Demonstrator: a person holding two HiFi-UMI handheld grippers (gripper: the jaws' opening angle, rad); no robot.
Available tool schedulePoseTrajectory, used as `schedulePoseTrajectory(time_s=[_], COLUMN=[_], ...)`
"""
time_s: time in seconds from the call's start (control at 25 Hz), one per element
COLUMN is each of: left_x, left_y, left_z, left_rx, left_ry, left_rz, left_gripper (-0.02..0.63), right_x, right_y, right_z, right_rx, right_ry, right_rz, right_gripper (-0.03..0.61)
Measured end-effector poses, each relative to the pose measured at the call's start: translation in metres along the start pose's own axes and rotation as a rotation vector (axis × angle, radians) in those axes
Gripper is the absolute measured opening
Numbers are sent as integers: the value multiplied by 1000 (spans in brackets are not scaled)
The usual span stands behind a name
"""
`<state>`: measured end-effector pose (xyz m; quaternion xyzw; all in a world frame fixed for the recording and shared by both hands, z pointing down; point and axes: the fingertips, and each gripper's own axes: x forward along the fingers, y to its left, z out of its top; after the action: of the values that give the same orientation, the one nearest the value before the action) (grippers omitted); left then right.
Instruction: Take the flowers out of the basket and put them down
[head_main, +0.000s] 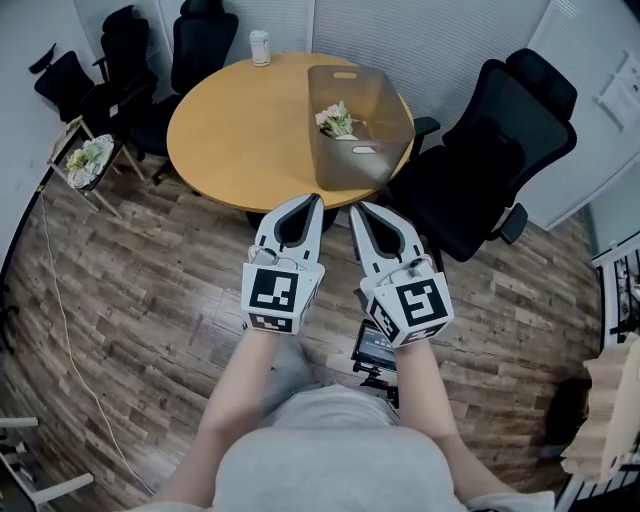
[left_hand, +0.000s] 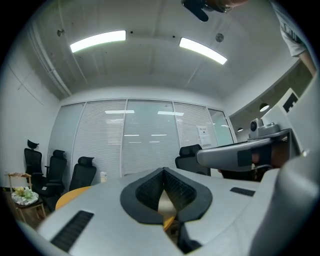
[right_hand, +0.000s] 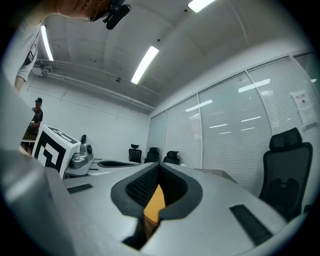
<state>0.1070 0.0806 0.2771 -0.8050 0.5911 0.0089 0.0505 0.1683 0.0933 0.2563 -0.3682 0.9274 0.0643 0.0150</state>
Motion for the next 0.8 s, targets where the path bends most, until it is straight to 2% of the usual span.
schedulePoseTrajectory(time_s=[0.56, 0.8], left_x=[103, 140], left_y=[85, 117], left_z=[-11, -16], left_rx=[-27, -29], left_ry=[-1, 3], left_rz=[-79, -146], left_gripper=[3, 3], right_x=[117, 164], right_y=[-55, -77], right_z=[-12, -21], right_rx=[27, 44], right_ry=[27, 44], right_rz=[-63, -139], right_gripper=[25, 25])
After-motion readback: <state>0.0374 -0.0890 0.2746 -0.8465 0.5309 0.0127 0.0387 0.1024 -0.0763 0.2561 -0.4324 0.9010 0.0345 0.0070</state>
